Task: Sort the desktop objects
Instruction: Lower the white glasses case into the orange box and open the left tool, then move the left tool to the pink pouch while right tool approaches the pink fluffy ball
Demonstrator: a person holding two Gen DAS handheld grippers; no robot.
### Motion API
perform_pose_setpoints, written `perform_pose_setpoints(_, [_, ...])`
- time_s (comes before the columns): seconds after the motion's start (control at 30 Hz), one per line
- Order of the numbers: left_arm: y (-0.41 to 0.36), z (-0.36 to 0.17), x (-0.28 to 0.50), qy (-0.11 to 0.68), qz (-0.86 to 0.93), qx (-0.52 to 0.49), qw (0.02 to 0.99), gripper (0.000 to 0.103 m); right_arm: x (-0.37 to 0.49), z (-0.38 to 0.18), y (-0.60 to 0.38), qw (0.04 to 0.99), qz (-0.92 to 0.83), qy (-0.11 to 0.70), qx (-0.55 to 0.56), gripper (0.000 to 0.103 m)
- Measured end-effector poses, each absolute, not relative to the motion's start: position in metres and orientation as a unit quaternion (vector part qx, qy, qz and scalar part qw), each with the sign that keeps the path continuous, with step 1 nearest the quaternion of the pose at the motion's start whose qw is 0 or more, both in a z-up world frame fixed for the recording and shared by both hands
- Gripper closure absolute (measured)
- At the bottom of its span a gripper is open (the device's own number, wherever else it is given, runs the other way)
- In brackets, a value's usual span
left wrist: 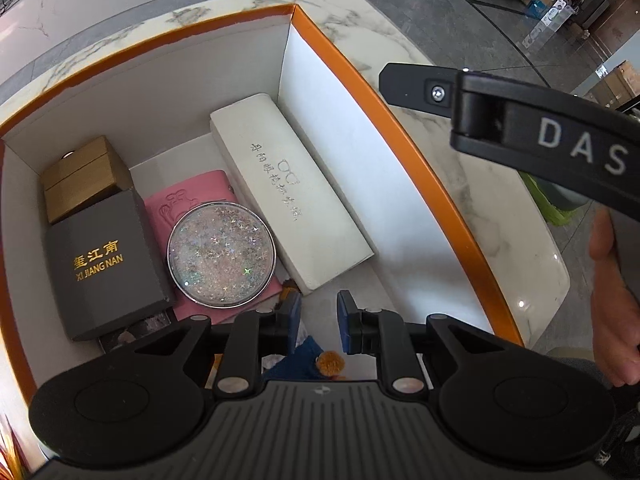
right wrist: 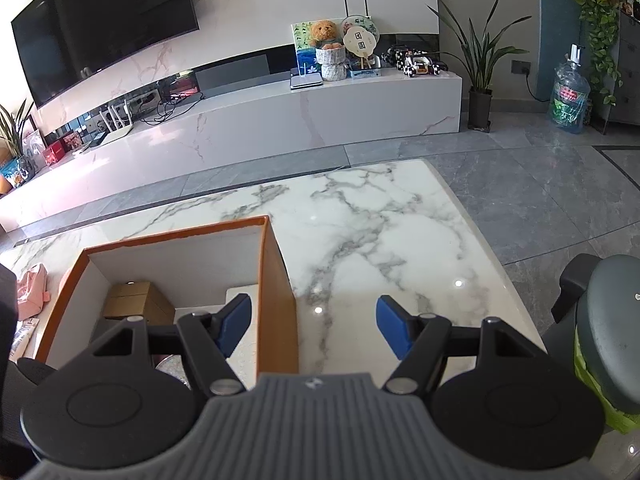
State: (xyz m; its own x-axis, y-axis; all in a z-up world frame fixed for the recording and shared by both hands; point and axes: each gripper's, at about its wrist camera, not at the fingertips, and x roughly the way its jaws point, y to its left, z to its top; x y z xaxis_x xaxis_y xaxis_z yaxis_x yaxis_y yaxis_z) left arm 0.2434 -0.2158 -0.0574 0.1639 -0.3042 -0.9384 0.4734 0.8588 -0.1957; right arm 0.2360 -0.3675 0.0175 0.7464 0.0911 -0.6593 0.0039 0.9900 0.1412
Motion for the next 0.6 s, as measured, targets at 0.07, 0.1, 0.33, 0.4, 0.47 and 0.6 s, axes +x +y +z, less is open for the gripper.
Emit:
perform_pose_setpoints(0.07, [-0.206,-0.046,0.238,0.587,-0.259,0.067,0.764,0.082,0.234,0.022,-0.362,0.933,0.028,0.353,0.062,0.032])
perform_pose_setpoints(0.1, [-0.200,-0.039,0.235,0.583,-0.260,0.065,0.767,0.082,0.232,0.024,-0.359,0.933,0.029,0.352,0.060,0.032])
perform_pose_setpoints(0.33, [-0.163,0.008,0.217,0.540,-0.259,0.038,0.800,0.082,0.213,0.038,-0.324,0.933,0.062,0.351,0.047,0.032])
perform_pose_setpoints(0.4, [-0.149,0.023,0.209,0.525,-0.254,0.026,0.812,0.082,0.208,0.041,-0.311,0.932,0.076,0.351,0.043,0.033])
perform_pose_setpoints(0.47, [-0.128,0.032,0.201,0.511,-0.243,0.012,0.825,0.082,0.202,0.046,-0.296,0.933,0.088,0.346,0.039,0.033])
perform_pose_setpoints(0.6, [-0.080,0.045,0.191,0.482,-0.200,-0.010,0.853,0.082,0.192,0.055,-0.263,0.938,0.116,0.325,0.028,0.034])
